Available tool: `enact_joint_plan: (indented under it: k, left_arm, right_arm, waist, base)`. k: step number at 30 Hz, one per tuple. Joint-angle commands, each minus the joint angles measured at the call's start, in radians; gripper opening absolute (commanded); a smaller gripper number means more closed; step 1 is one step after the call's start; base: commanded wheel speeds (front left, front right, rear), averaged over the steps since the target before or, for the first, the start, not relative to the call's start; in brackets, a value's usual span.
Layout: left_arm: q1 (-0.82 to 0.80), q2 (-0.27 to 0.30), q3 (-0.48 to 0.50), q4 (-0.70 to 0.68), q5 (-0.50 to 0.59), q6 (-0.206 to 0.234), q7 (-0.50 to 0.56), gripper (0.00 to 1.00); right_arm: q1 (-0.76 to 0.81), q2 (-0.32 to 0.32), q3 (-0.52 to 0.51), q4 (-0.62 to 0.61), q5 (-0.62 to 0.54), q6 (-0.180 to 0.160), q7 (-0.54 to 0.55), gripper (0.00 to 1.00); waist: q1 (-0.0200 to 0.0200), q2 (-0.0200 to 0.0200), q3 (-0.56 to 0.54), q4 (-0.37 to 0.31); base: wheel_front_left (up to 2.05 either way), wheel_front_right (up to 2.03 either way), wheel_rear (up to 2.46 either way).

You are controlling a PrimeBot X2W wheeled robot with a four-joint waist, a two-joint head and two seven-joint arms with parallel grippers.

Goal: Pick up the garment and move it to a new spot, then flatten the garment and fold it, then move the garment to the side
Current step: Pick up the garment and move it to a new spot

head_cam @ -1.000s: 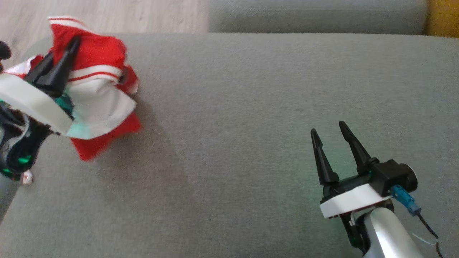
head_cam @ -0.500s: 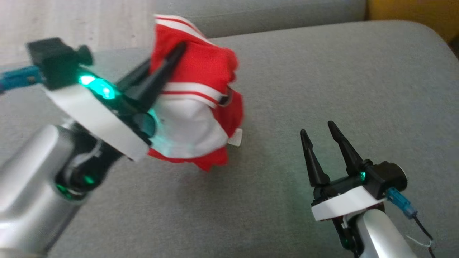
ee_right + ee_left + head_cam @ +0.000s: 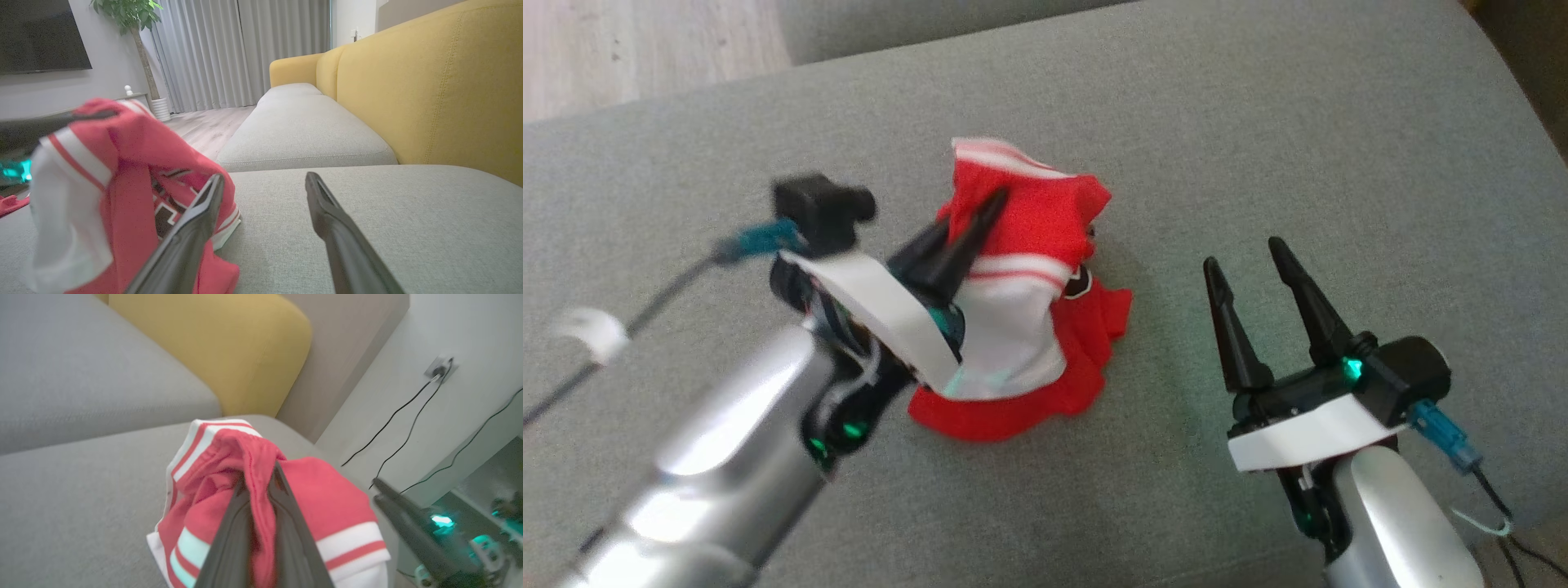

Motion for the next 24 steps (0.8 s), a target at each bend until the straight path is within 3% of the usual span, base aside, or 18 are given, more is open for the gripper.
enact_joint_plan:
  k: [1,7,8,9,10,11,16,24]
  left_arm:
    - [-0.021,-0.002,0.011,0.053,0.047,0.0,-0.029,0.0]
    - [-0.01,-0.079,-0.043,0.289,0.12,-0.005,-0.126,0.0]
    - [-0.011,-0.107,-0.051,0.355,0.126,-0.009,-0.161,0.11]
    - [-0.015,-0.118,-0.052,0.383,0.131,-0.01,-0.181,0.32]
    - [-0.02,-0.125,-0.057,0.408,0.141,-0.012,-0.2,0.87]
    - [-0.024,-0.131,-0.059,0.431,0.15,-0.013,-0.219,1.0]
    - [-0.036,-0.149,-0.039,0.479,0.191,0.018,-0.345,1.0]
    - [0.091,-0.099,0.095,0.323,0.264,0.162,-0.415,1.0]
  right_arm:
    - [-0.045,0.007,0.014,-0.037,0.0,0.008,-0.011,1.0]
    - [-0.053,0.007,0.007,-0.037,-0.009,0.008,-0.011,1.0]
    - [-0.054,0.007,0.002,-0.036,-0.013,0.008,-0.011,1.0]
    - [-0.054,0.007,-0.002,-0.036,-0.015,0.008,-0.011,1.0]
    - [-0.054,0.007,-0.005,-0.035,-0.018,0.008,-0.011,1.0]
    - [-0.054,0.007,-0.007,-0.033,-0.021,0.008,-0.011,1.0]
    - [-0.05,0.007,-0.023,-0.028,-0.038,0.008,-0.011,1.0]
    - [-0.023,0.007,-0.066,-0.028,-0.077,0.008,-0.011,1.0]
  waist:
    - [-0.0001,0.0,0.016,-0.009]
    - [-0.0001,0.0,0.033,-0.011]
    - [-0.0001,0.0,0.036,-0.006]
    - [-0.0001,0.0,0.037,-0.003]
    - [-0.0001,0.0,0.036,0.002]
    - [-0.0001,0.0,0.036,0.006]
    - [-0.0001,0.0,0.011,0.035]
    - [-0.0001,0.0,-0.052,0.094]
  base:
    - [0.0,0.0,0.0]
    - [0.0,0.0,0.0]
    - [0.0,0.0,0.0]
    - [0.0,0.0,0.0]
    - [0.0,0.0,0.0]
    - [0.0,0.0,0.0]
    - [0.0,0.0,0.0]
    - [0.0,0.0,0.0]
